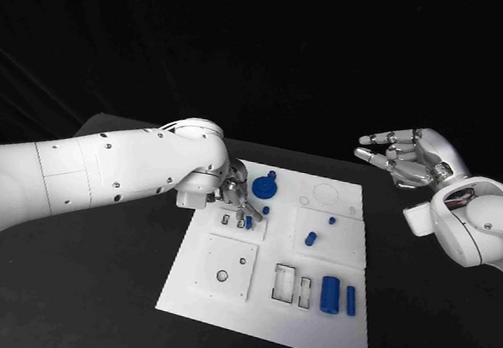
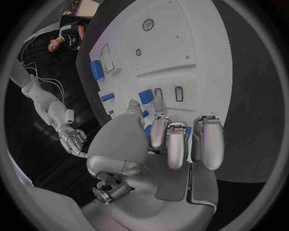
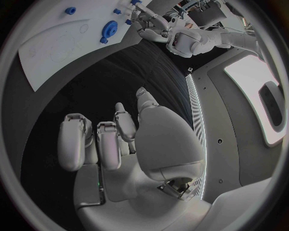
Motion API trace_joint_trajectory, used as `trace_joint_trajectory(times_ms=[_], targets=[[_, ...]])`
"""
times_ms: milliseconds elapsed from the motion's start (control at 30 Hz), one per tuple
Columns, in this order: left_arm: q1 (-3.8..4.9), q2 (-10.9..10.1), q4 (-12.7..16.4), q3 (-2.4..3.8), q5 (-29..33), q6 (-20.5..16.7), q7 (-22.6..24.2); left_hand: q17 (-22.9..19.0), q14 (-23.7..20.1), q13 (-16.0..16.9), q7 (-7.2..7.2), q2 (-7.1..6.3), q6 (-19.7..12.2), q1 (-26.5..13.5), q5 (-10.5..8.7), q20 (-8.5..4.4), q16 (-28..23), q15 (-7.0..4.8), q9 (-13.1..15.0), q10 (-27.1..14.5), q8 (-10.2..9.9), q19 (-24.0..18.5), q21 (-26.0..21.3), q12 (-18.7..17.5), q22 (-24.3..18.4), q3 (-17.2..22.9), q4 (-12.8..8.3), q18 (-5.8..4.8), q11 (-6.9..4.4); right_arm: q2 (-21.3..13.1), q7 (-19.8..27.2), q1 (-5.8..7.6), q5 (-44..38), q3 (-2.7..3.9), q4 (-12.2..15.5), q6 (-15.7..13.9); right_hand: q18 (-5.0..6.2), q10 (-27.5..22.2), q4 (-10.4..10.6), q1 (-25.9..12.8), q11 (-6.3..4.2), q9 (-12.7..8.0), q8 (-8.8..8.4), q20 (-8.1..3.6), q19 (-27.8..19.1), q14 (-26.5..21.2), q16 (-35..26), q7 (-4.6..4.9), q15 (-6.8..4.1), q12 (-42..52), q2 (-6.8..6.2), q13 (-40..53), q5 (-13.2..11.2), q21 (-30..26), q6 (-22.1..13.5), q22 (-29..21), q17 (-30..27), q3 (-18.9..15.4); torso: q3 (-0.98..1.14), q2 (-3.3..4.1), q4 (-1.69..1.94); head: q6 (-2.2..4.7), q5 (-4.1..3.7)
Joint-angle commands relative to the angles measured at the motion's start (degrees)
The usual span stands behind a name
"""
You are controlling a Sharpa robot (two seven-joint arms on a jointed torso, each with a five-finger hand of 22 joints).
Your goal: Assemble the parts on the task board
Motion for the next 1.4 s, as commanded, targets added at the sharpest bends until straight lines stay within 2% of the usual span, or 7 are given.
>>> trace_joint_trajectory(times_ms=[33, 333, 567, 933, 1400], targets=[[-0.01, 0.2, 0.1, -0.03, 1.1, 1.3, 0.2, 15.1, 6.1, -0.1, 0.02, 0.09, -0.4, 0.5, -0.20, -0.13, 0.2, -0.15, 0.1, -0.5, 0.4, 2.1, 0.2, -0.2, 4.4, 0.4, 0.0, -0.99, 0.07, 0.2, 0.2, -0.05, -0.1, 0.01, 0.0, 0.3, 0.39, -0.3, 0.1, 0.4, 0.06, 0.0, 0.22, -0.17, -0.4, 4.3, -0.2, 0.15, 0.09, -0.2, 0.30, 0.0, 0.3, -0.3, -0.4, -0.1, 9.0, -0.4, -0.02, -0.03, 0.03, -0.07, 0.20], [-0.01, 0.4, 0.2, -0.08, 1.3, 1.2, 0.2, 15.1, 6.1, -0.1, 0.03, 0.15, -0.4, 0.6, -0.20, -0.13, 0.2, -0.14, 0.2, -0.5, 0.4, 2.1, 0.2, -0.2, 4.4, 0.6, 0.0, -0.99, 0.07, 0.5, 0.0, -0.06, -0.1, 0.01, -0.2, 0.5, 0.39, -0.3, 0.1, 0.4, 0.06, 0.0, 0.22, -0.17, -0.4, 4.3, -0.2, 0.15, 0.09, -0.2, 0.34, 0.0, 0.3, -0.4, -0.4, -0.1, 8.9, -0.4, -0.02, 0.01, -0.08, -0.10, 0.12], [-0.01, 0.5, 0.3, -0.09, 1.4, 1.2, 0.2, 15.1, 6.1, 0.0, 0.02, 0.21, -0.4, 0.9, -0.20, -0.12, 0.2, -0.14, 0.3, -0.5, 0.4, 2.2, 0.3, -0.2, 4.5, 0.9, 0.0, -1.01, 0.07, 0.7, -0.1, -0.07, -0.1, 0.00, -0.3, 0.7, 0.39, -0.3, 0.1, 0.4, 0.06, 0.0, 0.22, -0.17, -0.4, 4.3, -0.2, 0.15, 0.09, -0.2, 0.34, 0.0, 0.3, -0.4, -0.4, -0.1, 8.9, -0.4, -0.05, 0.05, 0.03, -0.05, 0.02], [-0.01, 0.5, 0.2, -0.09, 1.4, 1.5, 0.2, 15.1, 6.1, 0.1, 0.00, 0.35, -0.7, 3.3, -0.21, -0.10, 0.2, -0.14, 1.2, -0.4, 0.2, 2.2, 0.3, -0.3, 4.7, 3.6, -0.3, -1.03, 0.08, 0.8, 0.0, -0.13, -0.1, 0.00, -0.4, 0.8, 0.39, -0.2, 0.1, 0.3, 0.06, 0.0, 0.24, -0.18, -0.4, 4.3, -0.2, 0.15, 0.08, -0.1, 0.38, 0.1, 0.4, -0.3, -0.4, -0.1, 9.0, -0.5, -0.06, 0.07, 0.01, -0.28, 0.14], [-0.15, 1.2, -0.5, -0.17, 1.4, 1.4, 0.2, 15.1, 6.1, 0.2, -0.11, 0.47, -0.9, 6.3, -0.18, -0.16, 0.2, -0.23, 1.9, -0.4, -0.2, 2.2, 0.4, -0.4, 4.9, 7.4, -1.3, -1.04, -0.07, 0.8, 0.0, -0.20, -0.1, -0.01, -0.4, 1.2, 0.39, -0.2, 0.1, 0.3, 0.06, 0.0, 0.24, -0.18, -0.4, 4.3, -0.2, 0.15, 0.08, -0.1, 0.38, 0.1, 0.4, -0.3, -0.4, -0.1, 9.0, -0.5, -0.11, 0.11, 0.00, -0.49, -0.08]])
